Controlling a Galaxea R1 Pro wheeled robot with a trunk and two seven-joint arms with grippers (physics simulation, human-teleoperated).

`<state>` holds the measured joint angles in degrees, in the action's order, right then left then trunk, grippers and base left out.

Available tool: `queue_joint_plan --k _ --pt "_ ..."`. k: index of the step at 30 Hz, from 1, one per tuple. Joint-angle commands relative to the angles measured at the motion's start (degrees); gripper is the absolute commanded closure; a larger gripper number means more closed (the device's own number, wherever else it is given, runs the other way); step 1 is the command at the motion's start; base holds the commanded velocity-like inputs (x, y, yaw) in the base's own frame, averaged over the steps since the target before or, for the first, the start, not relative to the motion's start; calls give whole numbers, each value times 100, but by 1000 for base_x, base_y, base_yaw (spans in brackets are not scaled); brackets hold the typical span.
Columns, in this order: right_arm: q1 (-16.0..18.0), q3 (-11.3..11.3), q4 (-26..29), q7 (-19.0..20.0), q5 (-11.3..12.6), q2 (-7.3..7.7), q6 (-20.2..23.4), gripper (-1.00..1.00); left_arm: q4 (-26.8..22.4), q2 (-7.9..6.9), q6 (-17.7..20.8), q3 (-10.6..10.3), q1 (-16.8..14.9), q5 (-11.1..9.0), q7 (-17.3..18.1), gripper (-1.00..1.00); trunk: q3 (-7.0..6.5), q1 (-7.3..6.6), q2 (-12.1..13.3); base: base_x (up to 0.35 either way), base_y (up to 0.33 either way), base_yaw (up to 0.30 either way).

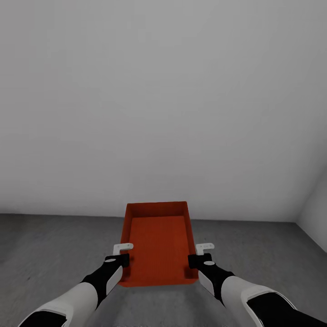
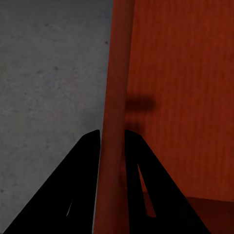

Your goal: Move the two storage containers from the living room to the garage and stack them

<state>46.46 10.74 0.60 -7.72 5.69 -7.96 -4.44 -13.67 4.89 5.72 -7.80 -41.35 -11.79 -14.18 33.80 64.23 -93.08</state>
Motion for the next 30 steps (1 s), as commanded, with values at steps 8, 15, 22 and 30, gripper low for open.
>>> queue_joint_plan --k 8,15,22,30 --pt "3 -61 -7 -28 85 14 -31 100 -22 -140 41 138 -5 63 -76 100 80 -1 -3 0 0 0" --pt "3 -63 -7 -28 86 14 -31 100 -22 -139 41 138 -5 63 -76 100 145 -1 -3 0 0 0" --pt "3 -63 -7 -28 88 14 -31 100 -22 -137 39 138 -5 63 -76 100 210 -1 -3 0 0 0" --pt "3 -60 -7 -28 89 14 -31 100 -22 -138 35 138 -5 63 -76 100 285 -1 -3 0 0 0"
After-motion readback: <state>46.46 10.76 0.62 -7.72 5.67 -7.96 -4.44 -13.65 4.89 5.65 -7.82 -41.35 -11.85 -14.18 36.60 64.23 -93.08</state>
